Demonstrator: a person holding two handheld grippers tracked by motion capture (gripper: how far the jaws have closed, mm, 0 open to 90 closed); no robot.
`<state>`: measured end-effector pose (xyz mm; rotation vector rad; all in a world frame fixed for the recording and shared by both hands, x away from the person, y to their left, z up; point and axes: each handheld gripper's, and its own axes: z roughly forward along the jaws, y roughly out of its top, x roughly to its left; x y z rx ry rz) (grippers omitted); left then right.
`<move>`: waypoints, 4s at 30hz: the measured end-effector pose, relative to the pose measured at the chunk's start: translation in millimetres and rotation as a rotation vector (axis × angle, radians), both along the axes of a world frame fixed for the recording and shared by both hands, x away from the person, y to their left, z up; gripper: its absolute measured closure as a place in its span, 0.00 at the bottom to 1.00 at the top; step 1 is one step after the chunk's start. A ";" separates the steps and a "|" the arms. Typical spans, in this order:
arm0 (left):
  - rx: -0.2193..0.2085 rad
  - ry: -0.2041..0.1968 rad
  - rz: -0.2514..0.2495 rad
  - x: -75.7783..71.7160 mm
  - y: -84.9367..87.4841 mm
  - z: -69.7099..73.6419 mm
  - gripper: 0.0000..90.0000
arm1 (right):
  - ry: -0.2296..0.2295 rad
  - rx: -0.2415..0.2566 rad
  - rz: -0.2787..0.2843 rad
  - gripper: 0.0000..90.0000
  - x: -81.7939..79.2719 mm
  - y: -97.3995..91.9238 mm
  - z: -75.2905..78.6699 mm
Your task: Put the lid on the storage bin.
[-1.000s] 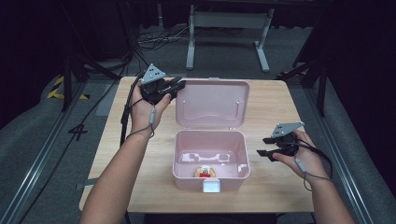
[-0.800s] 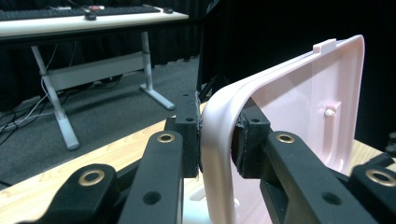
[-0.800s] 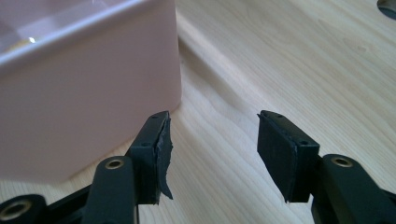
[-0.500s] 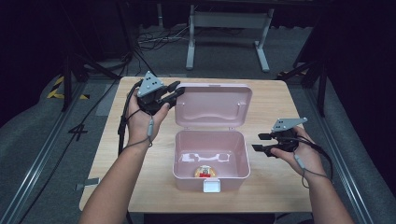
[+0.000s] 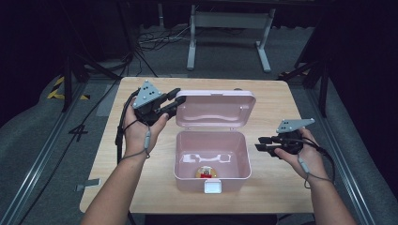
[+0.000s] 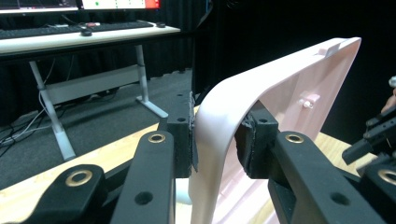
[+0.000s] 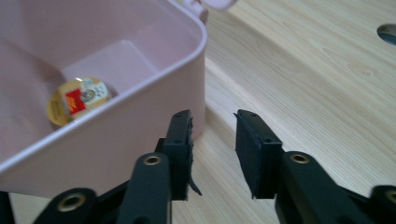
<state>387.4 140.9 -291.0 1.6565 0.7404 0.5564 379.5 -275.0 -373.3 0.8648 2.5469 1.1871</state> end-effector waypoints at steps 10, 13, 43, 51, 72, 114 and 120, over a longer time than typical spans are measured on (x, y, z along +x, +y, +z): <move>0.002 -0.020 -0.011 -19.4 1.2 -4.5 0.75 | -0.035 0.190 0.039 1.00 -12.8 -1.2 13.5; 0.007 -0.025 -0.014 -25.4 1.4 -6.1 0.74 | -0.067 0.233 0.048 1.00 -17.5 2.2 19.3; 0.035 0.005 -0.023 -64.4 2.9 -24.9 0.60 | -0.195 0.431 0.121 1.00 -32.7 19.1 42.8; 0.050 0.013 -0.003 -68.0 7.2 -25.2 0.57 | -0.212 0.451 0.121 1.00 -32.0 19.8 44.5; 0.066 0.076 0.059 -81.2 53.9 -27.6 0.52 | -0.225 0.425 0.116 1.00 -37.0 17.2 44.5; 0.074 0.083 0.222 -38.4 103.5 -53.0 0.49 | -0.020 0.225 0.201 1.00 -50.5 23.5 40.0; 0.081 0.090 0.222 -37.5 103.4 -54.6 0.49 | 0.020 0.175 0.220 1.00 -52.2 25.3 40.2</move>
